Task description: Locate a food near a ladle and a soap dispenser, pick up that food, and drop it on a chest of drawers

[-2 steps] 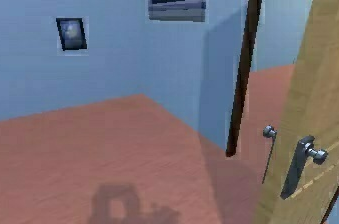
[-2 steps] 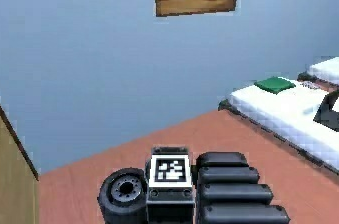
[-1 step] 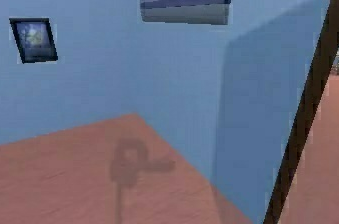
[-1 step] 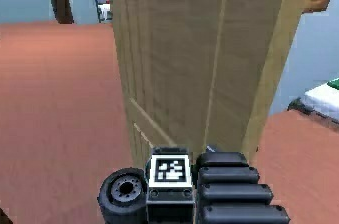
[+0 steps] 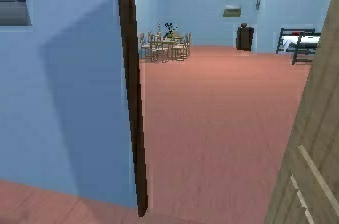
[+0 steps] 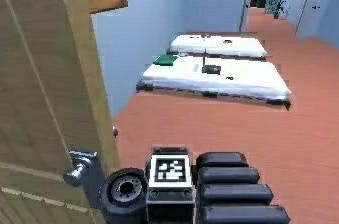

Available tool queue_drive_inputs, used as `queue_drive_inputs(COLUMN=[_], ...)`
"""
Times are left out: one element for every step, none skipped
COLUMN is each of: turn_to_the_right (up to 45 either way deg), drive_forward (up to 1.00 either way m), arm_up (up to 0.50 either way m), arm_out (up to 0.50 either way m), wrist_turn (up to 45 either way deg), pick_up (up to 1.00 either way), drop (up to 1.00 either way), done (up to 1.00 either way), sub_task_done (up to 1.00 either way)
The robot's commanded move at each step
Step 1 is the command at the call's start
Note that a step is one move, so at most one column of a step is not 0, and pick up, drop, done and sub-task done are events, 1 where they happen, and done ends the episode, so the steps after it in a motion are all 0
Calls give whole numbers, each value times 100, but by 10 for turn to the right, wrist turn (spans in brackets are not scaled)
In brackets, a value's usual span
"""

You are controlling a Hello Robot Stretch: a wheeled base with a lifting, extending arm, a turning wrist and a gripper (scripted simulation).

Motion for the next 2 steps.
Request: queue_drive_inputs(turn_to_the_right=[180,0], drive_forward=[0,5], arm_up=[0,0], arm_out=[0,0], wrist_turn=[0,0], pick_up=[0,0], drop=[0,0], done=[0,0], sub_task_done=[0,0])
